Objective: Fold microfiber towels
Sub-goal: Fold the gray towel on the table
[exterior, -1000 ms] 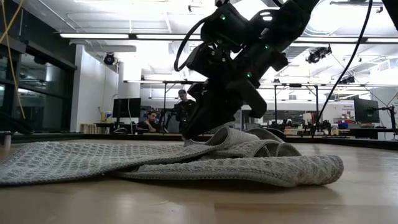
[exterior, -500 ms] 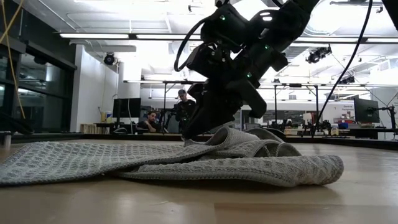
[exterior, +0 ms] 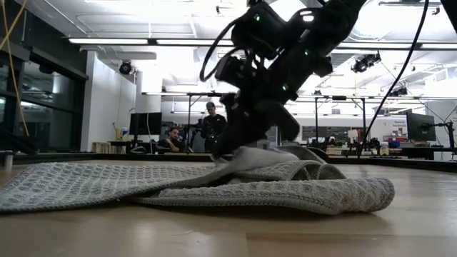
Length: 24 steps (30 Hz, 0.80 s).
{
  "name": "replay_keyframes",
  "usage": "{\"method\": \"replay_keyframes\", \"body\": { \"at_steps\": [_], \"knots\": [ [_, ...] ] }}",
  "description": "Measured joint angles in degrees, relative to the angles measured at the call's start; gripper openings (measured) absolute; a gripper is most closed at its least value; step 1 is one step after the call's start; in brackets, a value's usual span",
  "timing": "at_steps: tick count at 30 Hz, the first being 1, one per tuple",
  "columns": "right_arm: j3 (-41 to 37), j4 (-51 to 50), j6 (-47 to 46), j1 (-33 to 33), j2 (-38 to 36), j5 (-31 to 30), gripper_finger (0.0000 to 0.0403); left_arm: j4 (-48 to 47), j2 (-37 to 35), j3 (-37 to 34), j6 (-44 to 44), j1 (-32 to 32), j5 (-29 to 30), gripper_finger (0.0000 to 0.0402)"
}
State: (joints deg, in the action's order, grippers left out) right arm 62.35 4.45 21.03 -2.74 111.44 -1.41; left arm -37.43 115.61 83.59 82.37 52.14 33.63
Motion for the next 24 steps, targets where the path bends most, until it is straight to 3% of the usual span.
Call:
{"method": "replay_keyframes", "body": {
  "at_steps": [15,20,24],
  "knots": [
    [0.00,0.26,-0.01,0.00,-0.04,0.02,0.0002,1.13,0.04,0.02,-0.26,-0.42,-5.95,0.0072],
    [0.00,0.26,-0.12,0.00,-0.04,0.15,0.0002,-2.91,0.35,0.02,0.17,-1.01,-6.49,0.0072],
    [0.00,0.24,-0.18,0.00,-0.04,0.15,0.0002,-5.88,1.80,0.01,0.33,-2.66,-11.07,0.0072]
  ]
}}
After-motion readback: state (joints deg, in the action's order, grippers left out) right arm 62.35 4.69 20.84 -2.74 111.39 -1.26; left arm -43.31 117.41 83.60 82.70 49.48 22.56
